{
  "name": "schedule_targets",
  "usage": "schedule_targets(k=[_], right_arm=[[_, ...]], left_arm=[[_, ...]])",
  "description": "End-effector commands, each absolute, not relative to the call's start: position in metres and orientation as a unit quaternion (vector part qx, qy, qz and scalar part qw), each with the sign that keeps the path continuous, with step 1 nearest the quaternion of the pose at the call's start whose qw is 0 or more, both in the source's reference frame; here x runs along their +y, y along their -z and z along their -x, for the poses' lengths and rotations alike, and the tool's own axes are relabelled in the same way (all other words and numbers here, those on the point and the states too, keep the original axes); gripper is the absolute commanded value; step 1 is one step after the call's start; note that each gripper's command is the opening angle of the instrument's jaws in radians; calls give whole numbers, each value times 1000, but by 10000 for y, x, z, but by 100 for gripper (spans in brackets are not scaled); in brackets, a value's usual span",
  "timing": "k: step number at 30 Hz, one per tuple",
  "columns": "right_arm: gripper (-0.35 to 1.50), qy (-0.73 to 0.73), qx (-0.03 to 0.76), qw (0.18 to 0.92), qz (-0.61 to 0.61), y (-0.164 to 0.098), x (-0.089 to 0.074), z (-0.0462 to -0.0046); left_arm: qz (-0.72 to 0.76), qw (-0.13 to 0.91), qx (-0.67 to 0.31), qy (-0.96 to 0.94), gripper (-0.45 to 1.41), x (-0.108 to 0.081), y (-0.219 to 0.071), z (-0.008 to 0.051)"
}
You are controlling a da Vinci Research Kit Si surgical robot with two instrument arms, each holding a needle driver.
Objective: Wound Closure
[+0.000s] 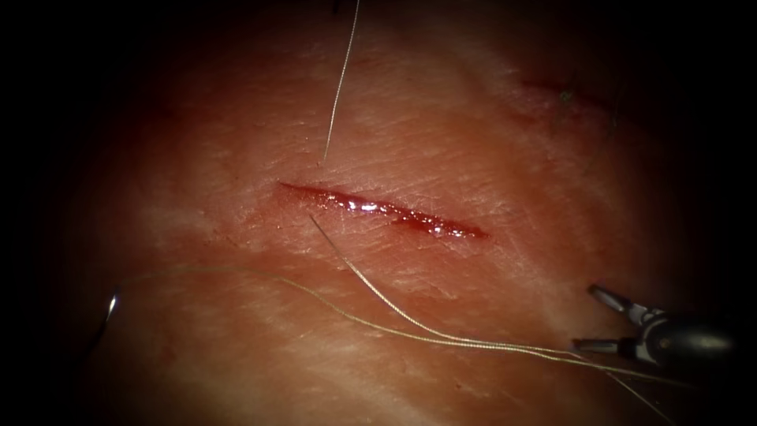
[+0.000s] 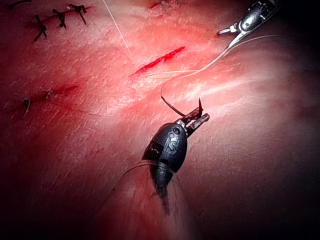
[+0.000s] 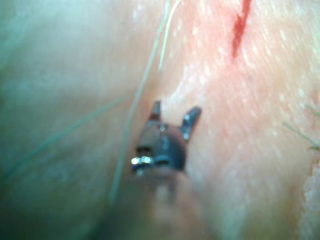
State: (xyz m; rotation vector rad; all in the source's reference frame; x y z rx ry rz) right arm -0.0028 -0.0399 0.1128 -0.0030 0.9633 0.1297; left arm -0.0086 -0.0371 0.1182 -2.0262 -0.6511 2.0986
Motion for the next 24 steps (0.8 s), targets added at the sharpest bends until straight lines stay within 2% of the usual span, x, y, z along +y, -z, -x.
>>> schedule_targets(k=[1,5,9,12,19,20,21,24], right_arm=[[148,-65,463,884,-5,-1128,-387,33],[131,-45,451,891,8,-1115,-349,41],[128,-67,451,889,29,-1108,-310,28],[126,-70,467,881,25,-1113,-293,3],[119,-47,497,866,23,-1144,-290,-86],[118,-37,505,862,27,-1155,-294,-115],[118,-37,505,862,27,-1155,-294,-115],[114,-25,514,857,31,-1170,-302,-154]], left_arm=[[677,76,-218,-699,-45,-379,-1188,89],[675,79,-217,-701,-45,-386,-1188,91],[677,76,-219,-699,-45,-389,-1187,102],[678,75,-221,-697,-45,-389,-1186,110],[680,72,-224,-695,-45,-394,-1180,113],[681,70,-226,-693,-45,-395,-1177,114],[681,70,-226,-693,-45,-395,-1177,114],[682,68,-229,-691,-45,-397,-1172,116]])
